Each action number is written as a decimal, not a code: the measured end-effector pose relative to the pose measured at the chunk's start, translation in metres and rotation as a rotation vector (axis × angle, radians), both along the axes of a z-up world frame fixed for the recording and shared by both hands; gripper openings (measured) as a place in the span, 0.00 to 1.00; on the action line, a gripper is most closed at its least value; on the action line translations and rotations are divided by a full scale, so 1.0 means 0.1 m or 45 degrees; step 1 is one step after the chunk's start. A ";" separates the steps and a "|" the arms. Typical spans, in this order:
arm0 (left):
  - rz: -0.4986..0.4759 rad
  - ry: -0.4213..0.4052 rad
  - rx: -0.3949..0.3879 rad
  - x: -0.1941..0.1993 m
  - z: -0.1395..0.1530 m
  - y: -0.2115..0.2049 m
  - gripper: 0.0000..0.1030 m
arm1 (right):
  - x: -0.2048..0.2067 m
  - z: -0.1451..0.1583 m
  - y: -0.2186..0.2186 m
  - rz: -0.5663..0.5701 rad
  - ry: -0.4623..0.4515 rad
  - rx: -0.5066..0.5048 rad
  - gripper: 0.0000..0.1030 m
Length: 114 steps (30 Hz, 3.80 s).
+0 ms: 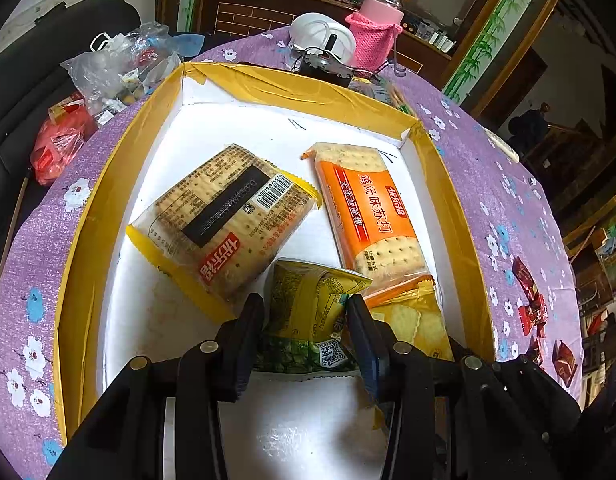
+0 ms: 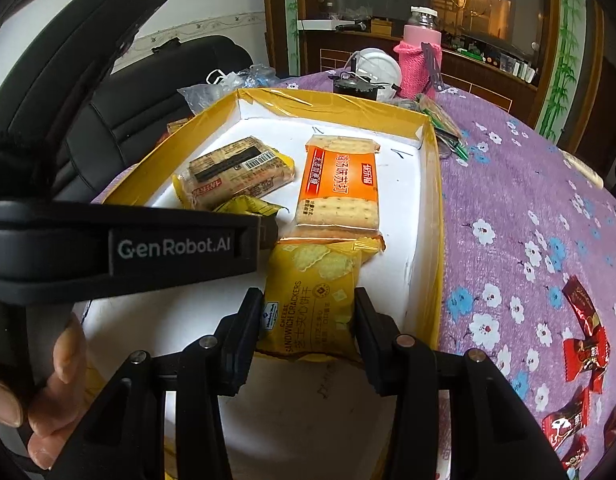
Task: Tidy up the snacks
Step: 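Lower both bags into the white box lid and open both grippers, then move both grippers back to the candies on the tablecloth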
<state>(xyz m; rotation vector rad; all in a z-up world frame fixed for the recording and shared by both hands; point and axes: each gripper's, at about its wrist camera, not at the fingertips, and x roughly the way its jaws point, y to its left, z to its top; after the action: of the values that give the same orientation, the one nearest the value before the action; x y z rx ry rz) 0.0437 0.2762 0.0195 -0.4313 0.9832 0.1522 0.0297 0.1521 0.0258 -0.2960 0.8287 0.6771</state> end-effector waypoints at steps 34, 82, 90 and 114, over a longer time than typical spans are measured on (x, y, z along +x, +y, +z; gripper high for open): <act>0.000 -0.045 -0.057 -0.08 0.07 0.03 0.51 | 0.01 0.02 -0.03 0.009 0.024 0.017 0.43; -0.271 -0.262 0.141 -0.53 0.57 -0.93 0.55 | -0.15 1.05 -2.37 -0.582 -0.381 0.278 1.00; -0.424 -0.258 0.172 -0.52 0.53 -1.45 0.57 | 0.03 0.84 -3.25 -0.761 -0.191 0.193 1.00; -0.665 -0.160 0.208 -0.54 0.26 -2.20 0.61 | 0.22 0.05 -4.40 -0.976 0.231 0.711 0.50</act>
<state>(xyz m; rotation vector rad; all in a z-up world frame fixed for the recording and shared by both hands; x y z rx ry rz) -0.0100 0.0562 0.0456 -0.0252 0.9219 -0.2627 0.0520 -0.2876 0.0312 0.5778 0.8100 0.1865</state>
